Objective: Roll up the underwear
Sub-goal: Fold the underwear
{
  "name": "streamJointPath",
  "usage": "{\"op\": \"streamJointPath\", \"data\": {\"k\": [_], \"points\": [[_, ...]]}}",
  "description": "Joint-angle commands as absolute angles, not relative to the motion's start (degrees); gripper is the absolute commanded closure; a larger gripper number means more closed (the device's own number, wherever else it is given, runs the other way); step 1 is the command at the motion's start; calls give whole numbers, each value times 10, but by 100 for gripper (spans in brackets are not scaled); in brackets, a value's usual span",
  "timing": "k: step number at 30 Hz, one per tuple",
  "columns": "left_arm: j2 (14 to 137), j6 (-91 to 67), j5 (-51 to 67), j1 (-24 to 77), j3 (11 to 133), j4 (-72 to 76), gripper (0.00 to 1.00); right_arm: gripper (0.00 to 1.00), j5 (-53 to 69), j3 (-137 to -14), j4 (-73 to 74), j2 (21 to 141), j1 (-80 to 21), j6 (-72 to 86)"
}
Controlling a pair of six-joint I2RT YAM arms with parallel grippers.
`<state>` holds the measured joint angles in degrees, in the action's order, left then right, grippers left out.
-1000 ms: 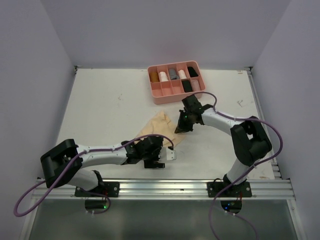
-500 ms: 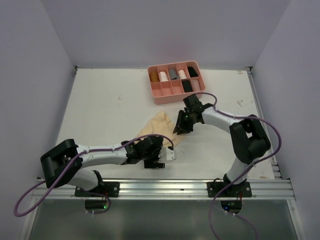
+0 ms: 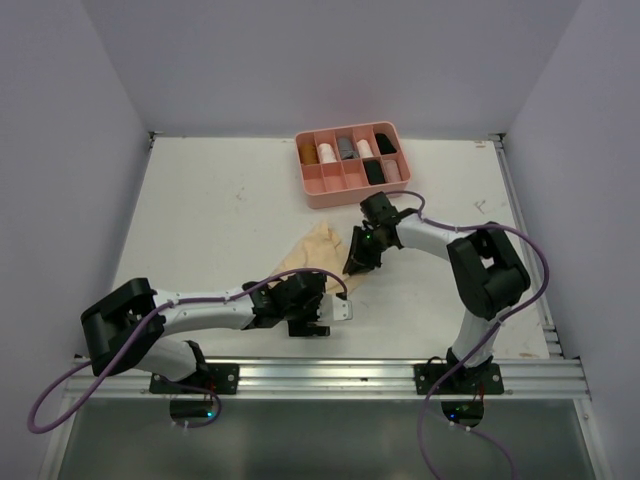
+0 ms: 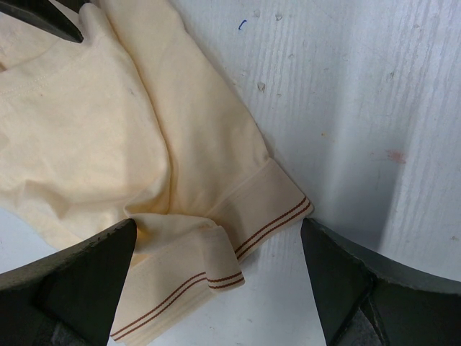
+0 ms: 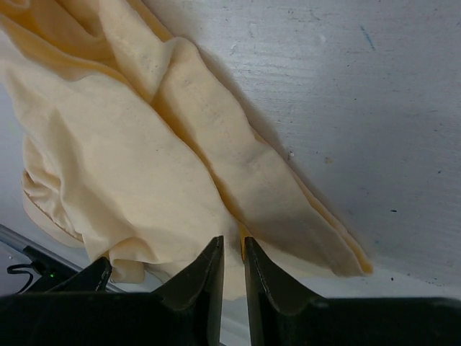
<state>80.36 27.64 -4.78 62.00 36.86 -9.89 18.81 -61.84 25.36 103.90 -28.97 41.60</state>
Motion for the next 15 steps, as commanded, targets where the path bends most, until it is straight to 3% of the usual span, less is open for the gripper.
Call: {"op": "streamJointPath", "data": {"k": [1,8,11,15], "points": [[804,271,-43,619,370,-89,0,79,215,-642,246,1049,-294,421],[807,272,-45,618,369,-87,0,90,221,-642,245,1053,-294,418],[808,272,-45,617,370,-87,0,100,222,-648,258,1051,-294,410],[808,274,-46,615,371,-90,0,100,214,-654,270,1040,-292,404]]}}
